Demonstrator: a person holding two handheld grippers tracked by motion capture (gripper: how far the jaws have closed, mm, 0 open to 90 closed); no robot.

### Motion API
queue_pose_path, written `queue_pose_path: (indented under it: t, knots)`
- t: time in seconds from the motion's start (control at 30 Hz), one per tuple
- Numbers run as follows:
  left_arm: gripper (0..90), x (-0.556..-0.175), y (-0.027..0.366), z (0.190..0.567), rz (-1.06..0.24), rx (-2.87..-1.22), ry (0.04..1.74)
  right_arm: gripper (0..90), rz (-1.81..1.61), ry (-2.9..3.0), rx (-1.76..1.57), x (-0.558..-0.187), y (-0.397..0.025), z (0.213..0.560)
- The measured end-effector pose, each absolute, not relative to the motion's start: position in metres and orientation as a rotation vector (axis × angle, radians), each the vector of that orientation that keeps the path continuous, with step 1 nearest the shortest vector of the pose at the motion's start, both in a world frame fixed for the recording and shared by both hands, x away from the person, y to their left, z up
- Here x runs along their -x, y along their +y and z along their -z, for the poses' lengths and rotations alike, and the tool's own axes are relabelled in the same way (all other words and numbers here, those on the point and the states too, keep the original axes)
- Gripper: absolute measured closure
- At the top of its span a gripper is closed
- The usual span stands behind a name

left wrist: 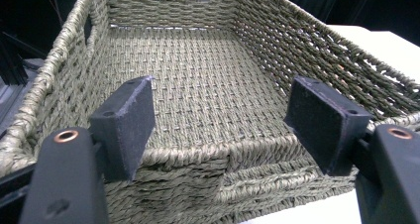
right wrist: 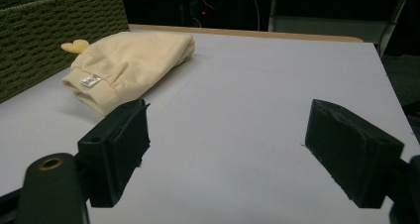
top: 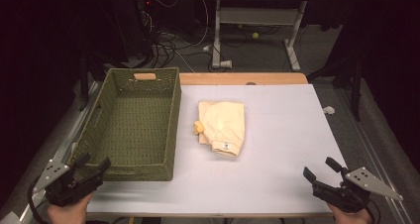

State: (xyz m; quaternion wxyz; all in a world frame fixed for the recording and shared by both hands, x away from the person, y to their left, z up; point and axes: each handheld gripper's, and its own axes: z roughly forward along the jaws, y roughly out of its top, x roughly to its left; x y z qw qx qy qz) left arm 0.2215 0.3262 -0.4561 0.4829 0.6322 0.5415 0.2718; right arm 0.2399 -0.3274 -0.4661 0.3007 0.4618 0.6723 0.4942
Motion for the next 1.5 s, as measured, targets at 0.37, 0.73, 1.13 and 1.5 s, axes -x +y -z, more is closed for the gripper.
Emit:
queue_pose_path:
  t: [0.37, 0.73, 1.13, 1.5]
  knots:
    - [25.5, -0.220, 0.324, 0.455, -0.675, -1.539, 1.309, 18.2, -1.299, 1.793, -1.229, -0.240, -0.327, 0.467]
    - [25.5, -0.220, 0.321, 0.454, -0.671, -1.538, 1.298, 18.4, -1.296, 1.802, -1.224, -0.240, -0.327, 0.467]
    - [25.6, -0.221, 0.314, 0.449, -0.657, -1.529, 1.280, 18.4, -1.299, 1.815, -1.225, -0.242, -0.327, 0.468]
    - [25.8, -0.224, 0.304, 0.447, -0.641, -1.543, 1.244, 18.6, -1.289, 1.830, -1.221, -0.243, -0.326, 0.469]
